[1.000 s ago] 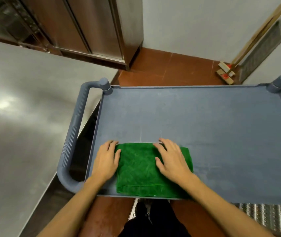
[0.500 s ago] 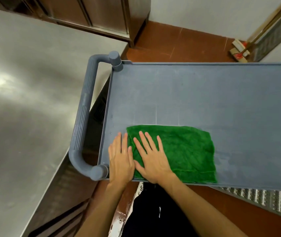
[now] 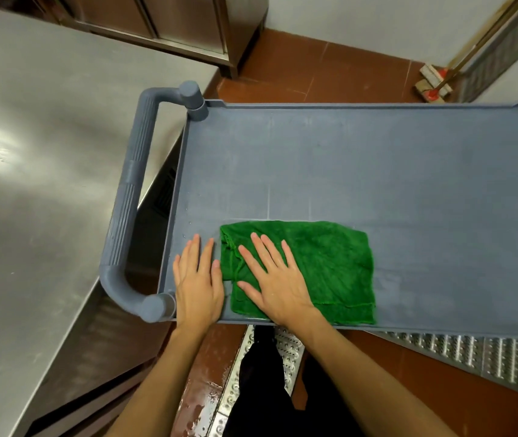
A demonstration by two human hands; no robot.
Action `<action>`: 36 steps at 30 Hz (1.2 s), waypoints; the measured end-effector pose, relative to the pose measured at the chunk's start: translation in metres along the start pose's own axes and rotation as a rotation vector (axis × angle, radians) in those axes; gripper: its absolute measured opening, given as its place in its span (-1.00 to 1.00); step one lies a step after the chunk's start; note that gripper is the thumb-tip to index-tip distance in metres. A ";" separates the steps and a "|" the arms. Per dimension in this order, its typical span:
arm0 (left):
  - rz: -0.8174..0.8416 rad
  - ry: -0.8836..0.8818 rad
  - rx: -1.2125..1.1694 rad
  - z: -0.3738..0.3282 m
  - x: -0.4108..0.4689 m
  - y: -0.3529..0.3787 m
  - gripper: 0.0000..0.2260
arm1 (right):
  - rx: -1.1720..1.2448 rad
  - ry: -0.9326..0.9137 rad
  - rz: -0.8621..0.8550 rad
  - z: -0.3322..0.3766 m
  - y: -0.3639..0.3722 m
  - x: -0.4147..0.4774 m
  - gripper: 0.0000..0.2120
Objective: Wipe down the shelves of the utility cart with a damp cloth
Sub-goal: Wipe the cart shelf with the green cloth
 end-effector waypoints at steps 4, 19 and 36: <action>-0.028 0.000 -0.022 -0.001 0.000 -0.003 -0.58 | -0.007 0.008 0.005 -0.020 0.000 -0.011 -0.38; -0.027 0.015 0.018 -0.003 0.002 -0.002 -0.56 | -0.016 0.097 -0.024 -0.115 -0.008 -0.062 -0.43; 0.046 0.131 0.108 -0.160 -0.009 0.088 -0.50 | 0.007 0.084 -0.007 -0.141 -0.008 -0.078 -0.42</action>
Point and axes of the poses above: each hand's wrist, its own x-axis towards the middle knuckle, its own y-axis out of the palm, z = x × y, the point moved 8 cm from there along x, towards the middle knuckle, and after that the axes turned 11 degrees about z, right-handed, at the moved point
